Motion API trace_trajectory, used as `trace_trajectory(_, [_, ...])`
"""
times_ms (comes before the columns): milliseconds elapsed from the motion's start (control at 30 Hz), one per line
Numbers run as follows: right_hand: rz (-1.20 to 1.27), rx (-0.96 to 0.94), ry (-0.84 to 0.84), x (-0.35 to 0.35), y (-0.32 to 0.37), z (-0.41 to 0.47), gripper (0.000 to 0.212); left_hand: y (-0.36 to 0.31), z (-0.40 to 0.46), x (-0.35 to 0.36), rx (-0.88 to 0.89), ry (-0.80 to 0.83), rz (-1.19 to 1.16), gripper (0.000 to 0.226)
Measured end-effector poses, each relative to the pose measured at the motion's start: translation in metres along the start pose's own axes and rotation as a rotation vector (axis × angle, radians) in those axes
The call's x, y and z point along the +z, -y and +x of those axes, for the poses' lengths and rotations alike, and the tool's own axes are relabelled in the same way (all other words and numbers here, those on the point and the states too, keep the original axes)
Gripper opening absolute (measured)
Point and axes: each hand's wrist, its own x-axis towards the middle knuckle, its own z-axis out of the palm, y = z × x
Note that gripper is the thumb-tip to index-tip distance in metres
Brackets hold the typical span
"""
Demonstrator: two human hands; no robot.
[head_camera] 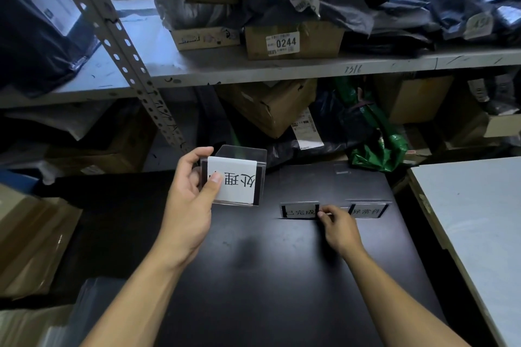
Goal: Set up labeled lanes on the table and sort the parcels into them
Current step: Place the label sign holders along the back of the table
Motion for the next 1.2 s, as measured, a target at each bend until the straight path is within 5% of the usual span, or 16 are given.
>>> trace_trajectory(167, [0.012, 0.008, -0.049, -0.001, 0.006, -0.008, 0.025, 0.000, 0.001, -0.003, 0.002, -0.011, 0.010, 0.040])
trace_trajectory(300, [-0.042, -0.197, -0.234, 0.010, 0.029, -0.026, 0.031, 0.001, 0.001, -0.002, -0.009, -0.027, 0.006, 0.046])
trace_trajectory(467, [-0.488, -0.206, -0.110, 0.033, 0.043, -0.027, 0.054, 0.002, -0.002, 0.003, -0.010, -0.043, 0.005, 0.042])
trace_trajectory(1200, [-0.603, -0.146, -0.091, 0.024, 0.046, -0.027, 0.048, -0.005, -0.017, 0.000, -0.023, -0.025, -0.015, 0.036])
